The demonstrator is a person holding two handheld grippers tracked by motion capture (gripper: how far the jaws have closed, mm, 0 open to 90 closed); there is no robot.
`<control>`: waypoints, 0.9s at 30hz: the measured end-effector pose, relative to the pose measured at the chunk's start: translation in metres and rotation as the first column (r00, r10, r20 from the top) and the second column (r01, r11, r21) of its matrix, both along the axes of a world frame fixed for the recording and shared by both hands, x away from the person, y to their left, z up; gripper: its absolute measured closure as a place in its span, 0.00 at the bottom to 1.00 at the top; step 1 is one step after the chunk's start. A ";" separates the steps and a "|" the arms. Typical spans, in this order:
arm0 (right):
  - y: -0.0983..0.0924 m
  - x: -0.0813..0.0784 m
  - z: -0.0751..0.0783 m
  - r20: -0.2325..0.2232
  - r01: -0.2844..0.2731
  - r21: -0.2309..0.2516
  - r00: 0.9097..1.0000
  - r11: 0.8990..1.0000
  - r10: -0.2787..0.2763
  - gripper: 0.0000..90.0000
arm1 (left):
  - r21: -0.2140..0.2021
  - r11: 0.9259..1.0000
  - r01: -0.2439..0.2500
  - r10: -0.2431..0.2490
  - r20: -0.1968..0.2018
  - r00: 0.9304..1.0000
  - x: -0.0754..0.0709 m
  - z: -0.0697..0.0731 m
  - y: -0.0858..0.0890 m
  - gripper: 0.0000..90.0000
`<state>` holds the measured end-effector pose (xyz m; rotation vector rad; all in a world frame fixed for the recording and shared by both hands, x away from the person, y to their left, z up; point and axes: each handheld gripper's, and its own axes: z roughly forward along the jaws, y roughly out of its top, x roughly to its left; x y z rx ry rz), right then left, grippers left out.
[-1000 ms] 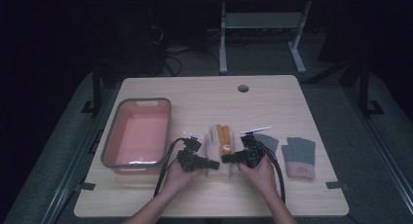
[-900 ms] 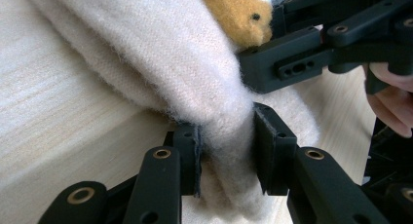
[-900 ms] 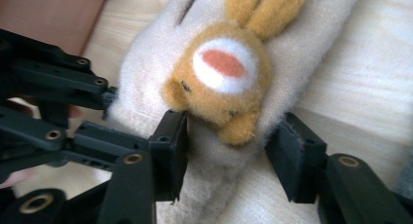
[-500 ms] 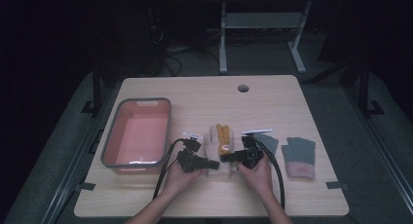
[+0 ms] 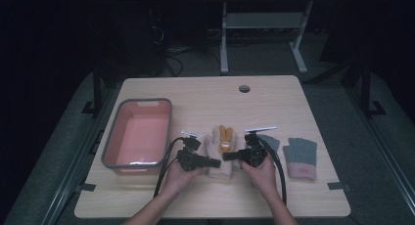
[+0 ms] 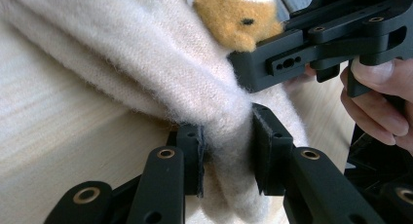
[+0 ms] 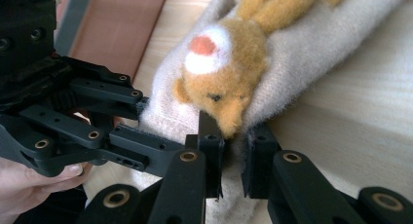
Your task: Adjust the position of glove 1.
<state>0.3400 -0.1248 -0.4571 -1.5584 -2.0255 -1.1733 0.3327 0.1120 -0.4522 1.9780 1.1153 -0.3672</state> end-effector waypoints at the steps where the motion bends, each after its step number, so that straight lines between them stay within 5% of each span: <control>1: 0.000 0.000 0.002 -0.001 0.000 0.001 1.000 1.000 0.000 0.90 | -0.007 1.000 -0.003 0.003 0.006 1.000 0.000 0.003 0.001 0.77; 8: 0.001 0.001 0.022 0.043 0.001 0.030 0.999 1.000 -0.002 0.90 | -0.003 1.000 0.012 -0.011 0.058 0.998 0.001 0.026 0.006 0.77; 27: 0.022 0.011 0.063 0.100 -0.031 0.059 0.995 0.998 0.025 0.90 | -0.011 1.000 0.016 -0.015 0.120 0.993 0.007 0.068 0.033 0.77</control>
